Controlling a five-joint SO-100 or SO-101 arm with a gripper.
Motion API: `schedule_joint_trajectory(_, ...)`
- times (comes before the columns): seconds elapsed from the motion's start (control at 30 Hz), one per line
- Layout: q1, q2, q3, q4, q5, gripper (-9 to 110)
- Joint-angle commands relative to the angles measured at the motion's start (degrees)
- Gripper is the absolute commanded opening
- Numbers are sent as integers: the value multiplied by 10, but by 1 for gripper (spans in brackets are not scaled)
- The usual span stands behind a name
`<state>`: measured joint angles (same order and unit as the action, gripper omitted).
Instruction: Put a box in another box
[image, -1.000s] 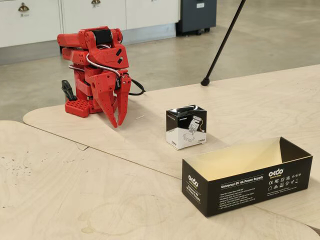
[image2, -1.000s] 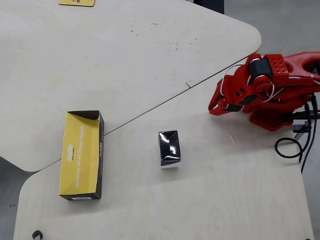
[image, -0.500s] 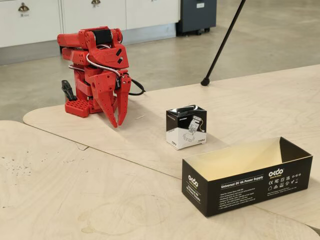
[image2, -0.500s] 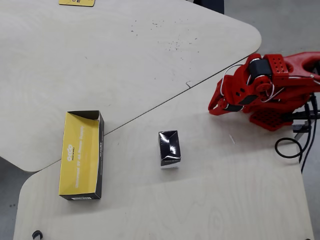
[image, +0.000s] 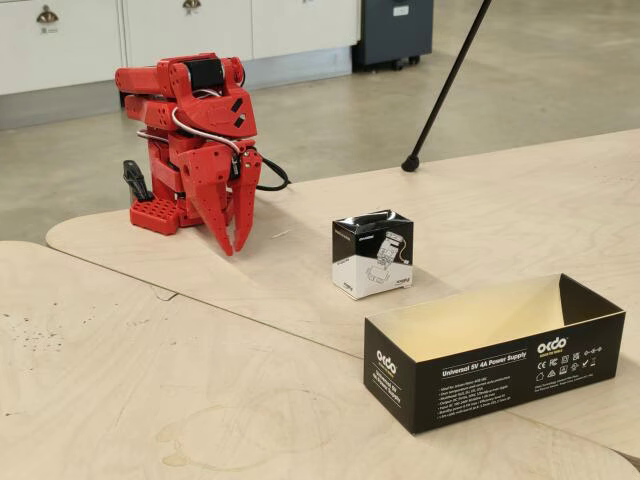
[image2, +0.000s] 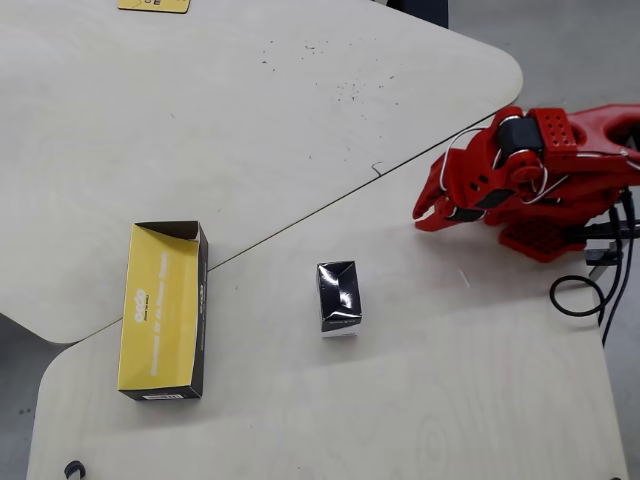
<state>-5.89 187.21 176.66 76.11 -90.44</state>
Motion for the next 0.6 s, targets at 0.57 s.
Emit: schedule_joint_trajectory(0.57, -47, -677, -1164, 267, 781, 27)
